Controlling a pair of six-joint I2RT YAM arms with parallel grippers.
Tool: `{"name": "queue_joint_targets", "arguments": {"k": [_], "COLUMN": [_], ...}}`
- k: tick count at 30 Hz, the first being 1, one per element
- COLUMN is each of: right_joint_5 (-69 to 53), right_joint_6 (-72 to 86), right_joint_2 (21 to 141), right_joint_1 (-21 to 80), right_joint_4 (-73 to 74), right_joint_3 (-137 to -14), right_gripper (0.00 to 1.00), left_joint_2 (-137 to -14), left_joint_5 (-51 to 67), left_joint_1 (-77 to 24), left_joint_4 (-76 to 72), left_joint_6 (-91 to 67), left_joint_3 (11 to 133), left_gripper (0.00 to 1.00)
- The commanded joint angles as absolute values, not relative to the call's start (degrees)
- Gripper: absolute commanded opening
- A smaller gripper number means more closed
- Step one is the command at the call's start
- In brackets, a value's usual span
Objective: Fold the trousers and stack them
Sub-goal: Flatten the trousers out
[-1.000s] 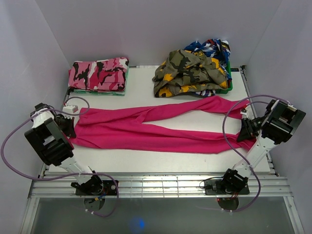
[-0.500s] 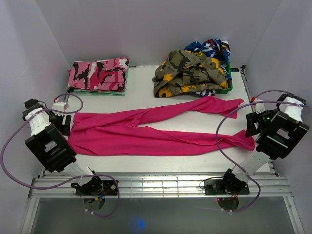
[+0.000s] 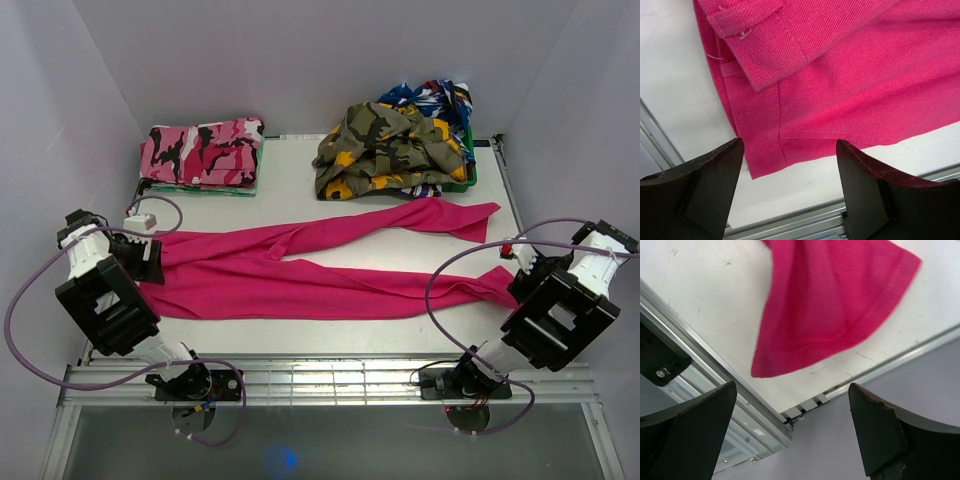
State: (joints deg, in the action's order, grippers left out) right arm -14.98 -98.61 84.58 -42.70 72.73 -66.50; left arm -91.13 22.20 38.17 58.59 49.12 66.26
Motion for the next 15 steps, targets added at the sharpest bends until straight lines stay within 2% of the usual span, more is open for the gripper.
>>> {"name": "queue_joint_targets", "arguments": {"k": [1, 7, 9, 10, 12, 13, 14, 15], "right_joint_5": [-14.15, -22.22, -23.11, -23.64, -24.17, -24.87, -25.57, -26.45], "right_joint_6": [-112.67, -112.85, -111.01, -110.57, -108.38, -107.41, -104.71, -102.68], "right_joint_2": [83.32, 81.83, 81.48, 81.30, 81.47, 82.43, 83.14, 84.28], "right_joint_1": [-43.77, -41.05, -39.21, -38.76, -37.62, -37.44, -37.35, -37.35], "right_joint_4": [72.35, 64.35, 61.01, 60.30, 60.46, 61.69, 65.18, 67.39], "right_joint_3": [-62.59, -56.79, -55.03, -53.80, -53.96, -56.49, -58.69, -61.50], "right_gripper": [0.98, 0.96, 0.79, 0.60, 0.47, 0.29, 0.18, 0.10], "left_joint_2": [-88.50, -89.30, -90.70, -91.23, -93.50, -94.47, -96.57, -97.64], "left_joint_5": [24.87, 22.77, 23.11, 22.85, 22.33, 20.58, 18.91, 17.16], "left_joint_1": [38.23, 38.14, 38.14, 38.14, 38.14, 38.14, 38.06, 38.14], "left_joint_4": [58.80, 50.20, 47.74, 46.59, 44.65, 44.21, 43.16, 42.72], "left_joint_6": [50.28, 45.28, 42.47, 41.41, 39.56, 39.03, 38.68, 39.19], "left_joint_3": [64.96, 59.25, 58.10, 56.88, 55.99, 55.73, 55.55, 55.29], "left_gripper": [0.85, 0.83, 0.82, 0.81, 0.79, 0.79, 0.77, 0.76]}}
